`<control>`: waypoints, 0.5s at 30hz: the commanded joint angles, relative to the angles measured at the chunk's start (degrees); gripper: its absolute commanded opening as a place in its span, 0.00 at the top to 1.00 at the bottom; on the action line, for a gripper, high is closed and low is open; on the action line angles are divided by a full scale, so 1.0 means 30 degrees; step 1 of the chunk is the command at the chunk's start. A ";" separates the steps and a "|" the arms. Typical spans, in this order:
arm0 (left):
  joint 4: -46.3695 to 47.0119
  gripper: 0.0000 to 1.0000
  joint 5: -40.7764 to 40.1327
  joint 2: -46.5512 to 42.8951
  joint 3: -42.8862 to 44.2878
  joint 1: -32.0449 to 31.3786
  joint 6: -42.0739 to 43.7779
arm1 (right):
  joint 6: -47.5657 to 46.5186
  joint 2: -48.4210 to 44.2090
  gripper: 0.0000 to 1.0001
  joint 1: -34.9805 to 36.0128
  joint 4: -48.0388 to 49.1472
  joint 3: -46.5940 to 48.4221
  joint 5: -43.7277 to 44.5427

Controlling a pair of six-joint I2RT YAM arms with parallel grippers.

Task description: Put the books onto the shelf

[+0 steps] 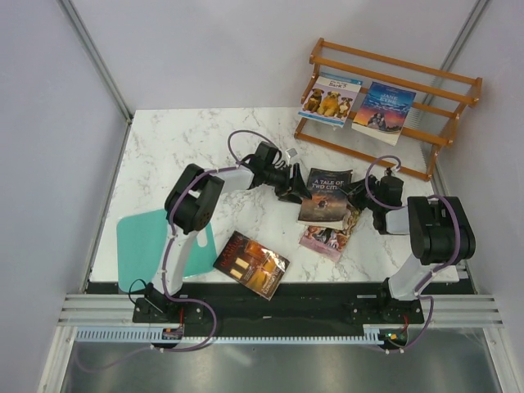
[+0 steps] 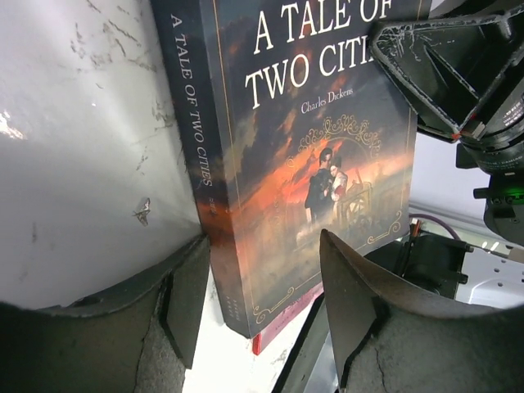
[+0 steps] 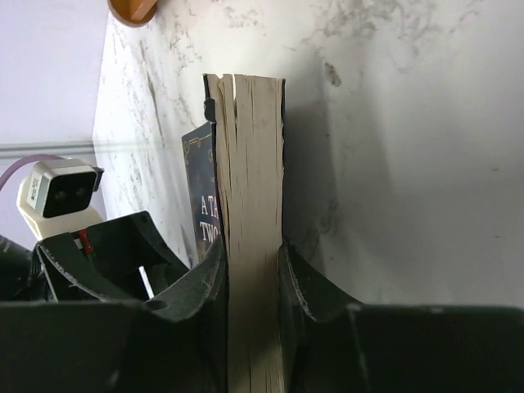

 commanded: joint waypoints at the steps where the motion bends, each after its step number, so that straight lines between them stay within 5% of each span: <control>1: 0.0221 0.36 -0.1082 -0.1581 -0.1083 -0.0138 0.0963 | 0.0690 -0.0620 1.00 0.0491 0.1279 -0.0182 -0.3422; 7: 0.1945 0.35 -0.1760 -0.4075 -0.4421 0.0711 0.1405 | 0.3527 -0.1502 1.00 0.0491 0.4407 -0.0445 -0.4917; 15: 1.0368 0.35 0.0202 -0.5133 -0.7791 0.1211 -0.2399 | 0.8453 -0.0388 1.00 0.0491 1.1062 -0.0651 -0.6324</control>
